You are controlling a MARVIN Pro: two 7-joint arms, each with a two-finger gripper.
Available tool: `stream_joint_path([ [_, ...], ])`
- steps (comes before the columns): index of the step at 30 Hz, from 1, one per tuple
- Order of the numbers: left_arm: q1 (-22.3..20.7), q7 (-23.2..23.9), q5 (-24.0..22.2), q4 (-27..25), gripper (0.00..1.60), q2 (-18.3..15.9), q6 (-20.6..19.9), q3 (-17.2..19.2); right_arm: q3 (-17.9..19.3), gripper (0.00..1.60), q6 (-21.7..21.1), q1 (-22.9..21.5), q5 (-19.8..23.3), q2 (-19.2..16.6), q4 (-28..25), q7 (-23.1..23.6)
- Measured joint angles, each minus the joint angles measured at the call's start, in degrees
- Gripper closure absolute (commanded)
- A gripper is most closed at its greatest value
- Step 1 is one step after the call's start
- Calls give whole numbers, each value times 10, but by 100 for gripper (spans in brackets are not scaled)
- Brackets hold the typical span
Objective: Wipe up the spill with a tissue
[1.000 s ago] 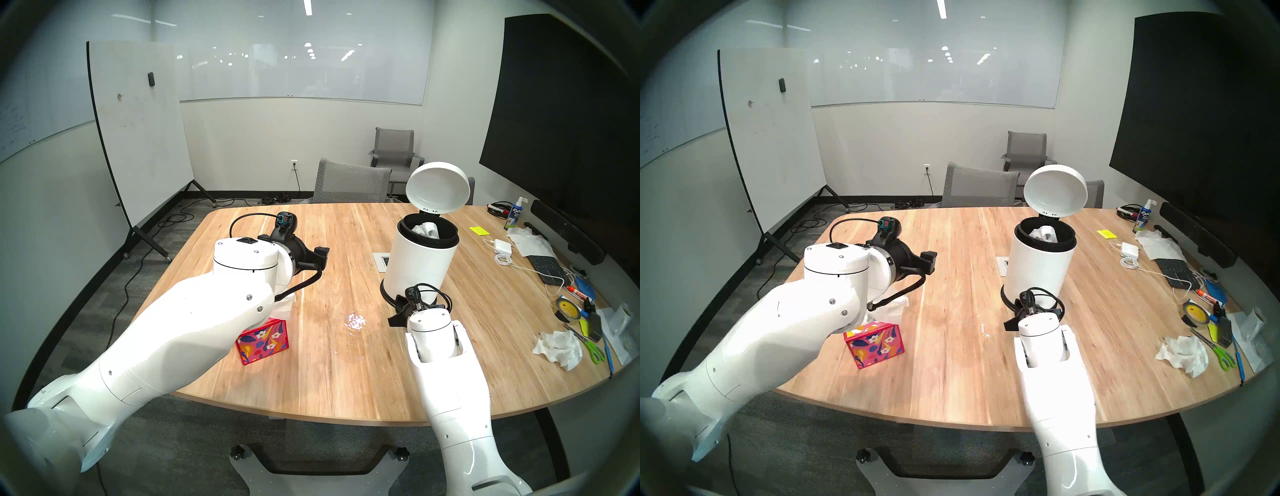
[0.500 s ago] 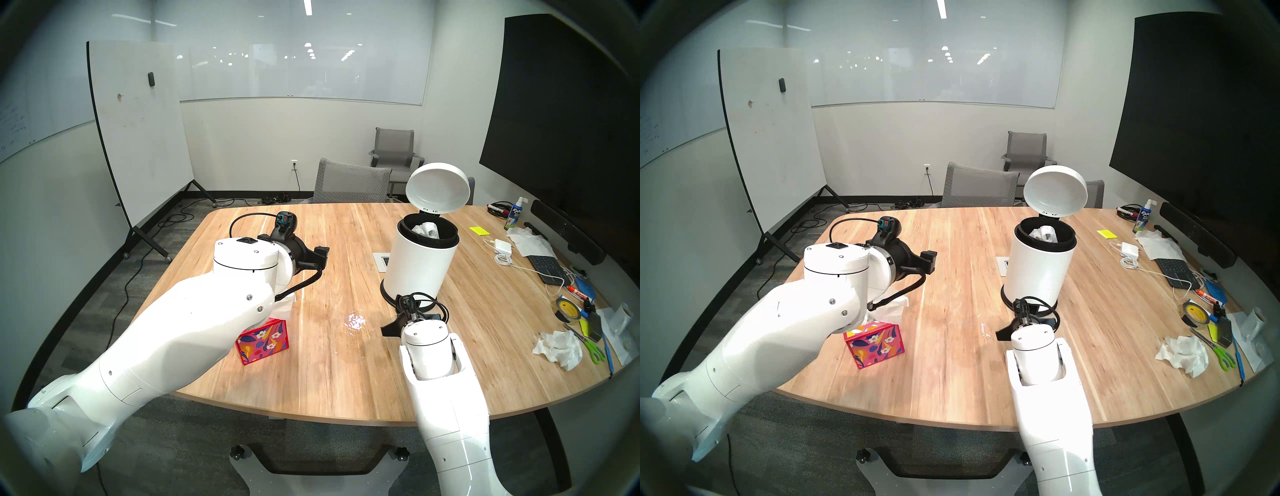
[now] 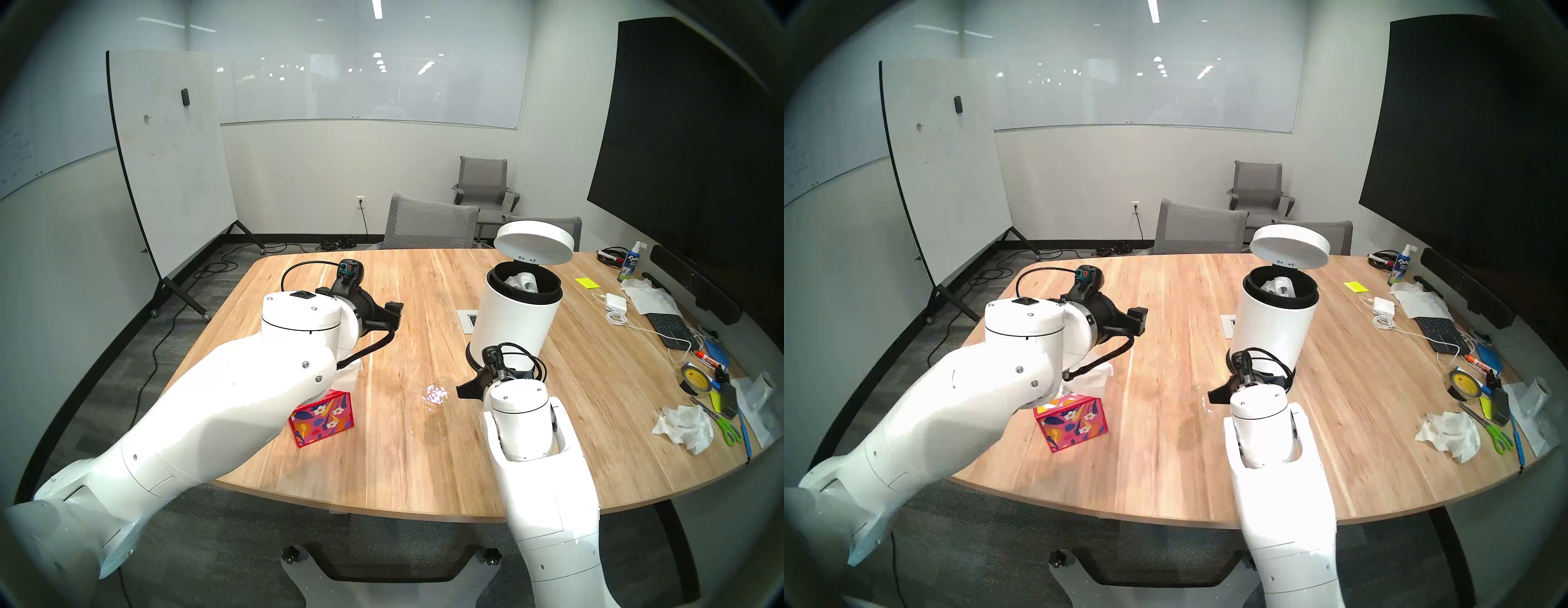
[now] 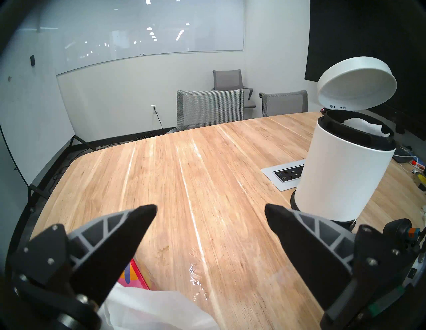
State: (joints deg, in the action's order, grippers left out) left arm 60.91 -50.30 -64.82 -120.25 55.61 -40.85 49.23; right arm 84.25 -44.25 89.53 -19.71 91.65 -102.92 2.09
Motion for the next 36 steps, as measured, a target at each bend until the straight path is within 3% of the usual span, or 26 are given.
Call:
stream_joint_path([
  [36, 0, -1, 0, 0, 0, 0, 0, 0, -27, 160, -32, -1, 29, 2, -86, -3],
])
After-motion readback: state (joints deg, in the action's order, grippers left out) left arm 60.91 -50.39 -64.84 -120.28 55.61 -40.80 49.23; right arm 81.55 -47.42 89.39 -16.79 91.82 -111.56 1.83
